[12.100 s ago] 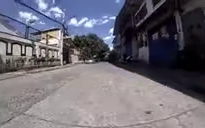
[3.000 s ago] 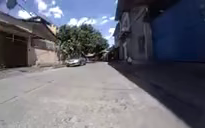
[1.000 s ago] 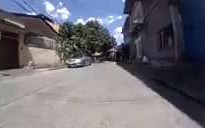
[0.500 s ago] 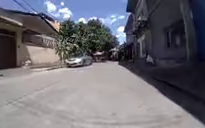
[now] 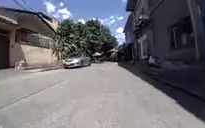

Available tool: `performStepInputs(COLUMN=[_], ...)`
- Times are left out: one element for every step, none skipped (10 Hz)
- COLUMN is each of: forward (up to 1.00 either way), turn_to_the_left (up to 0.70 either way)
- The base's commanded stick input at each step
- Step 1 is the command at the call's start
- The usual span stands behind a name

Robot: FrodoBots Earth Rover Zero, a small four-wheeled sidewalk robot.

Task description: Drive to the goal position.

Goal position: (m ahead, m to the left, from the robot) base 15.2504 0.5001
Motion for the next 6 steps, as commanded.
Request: performStepInputs(forward=[1.0,1.0,1.0,1.0,1.0,1.0], turn_to_the_left=[0.0,0.0,0.0,0.0,0.03,0.01])
